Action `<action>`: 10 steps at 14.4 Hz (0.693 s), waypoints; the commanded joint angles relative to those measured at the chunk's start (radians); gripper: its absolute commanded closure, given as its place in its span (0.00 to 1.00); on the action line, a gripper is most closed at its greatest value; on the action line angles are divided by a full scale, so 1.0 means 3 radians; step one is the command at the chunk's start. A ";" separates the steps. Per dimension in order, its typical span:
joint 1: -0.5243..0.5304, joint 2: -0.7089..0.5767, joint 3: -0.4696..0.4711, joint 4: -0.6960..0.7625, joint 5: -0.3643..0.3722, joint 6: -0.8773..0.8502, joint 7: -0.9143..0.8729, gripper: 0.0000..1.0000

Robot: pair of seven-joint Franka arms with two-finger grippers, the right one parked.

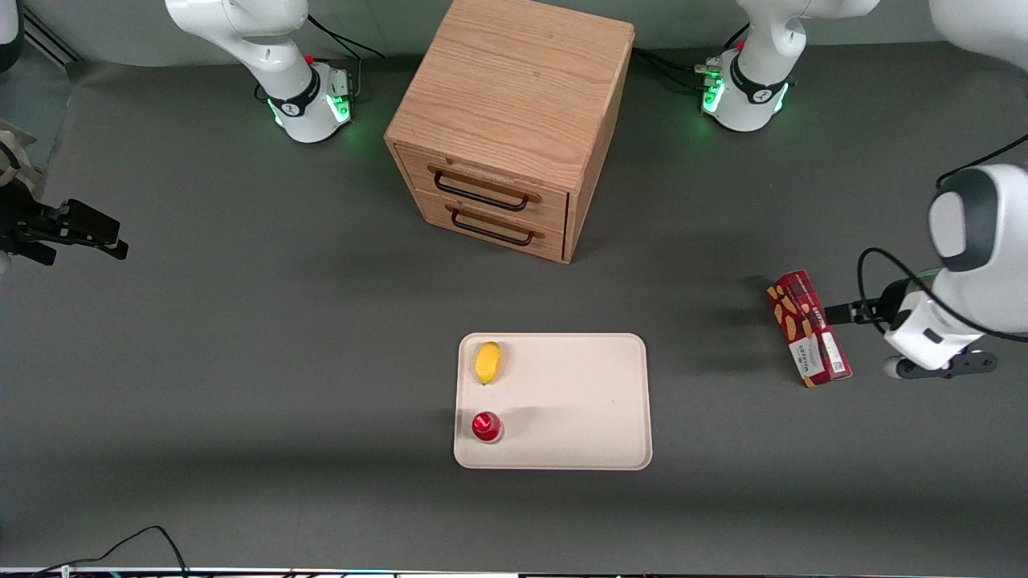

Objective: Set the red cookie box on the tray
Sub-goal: 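Lower the open left gripper over the red plaid cookie box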

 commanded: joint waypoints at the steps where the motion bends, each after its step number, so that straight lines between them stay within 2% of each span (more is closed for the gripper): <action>1: -0.0012 -0.0109 0.0014 -0.0539 -0.0056 0.0599 -0.0053 0.00; 3: -0.0012 0.0008 0.0020 -0.0631 -0.0174 0.0855 -0.0043 0.00; 7: -0.0012 0.0096 0.0014 -0.1136 -0.0185 0.1744 0.0003 0.00; 10: -0.0017 0.0126 0.0009 -0.1321 -0.0185 0.2027 0.0003 0.00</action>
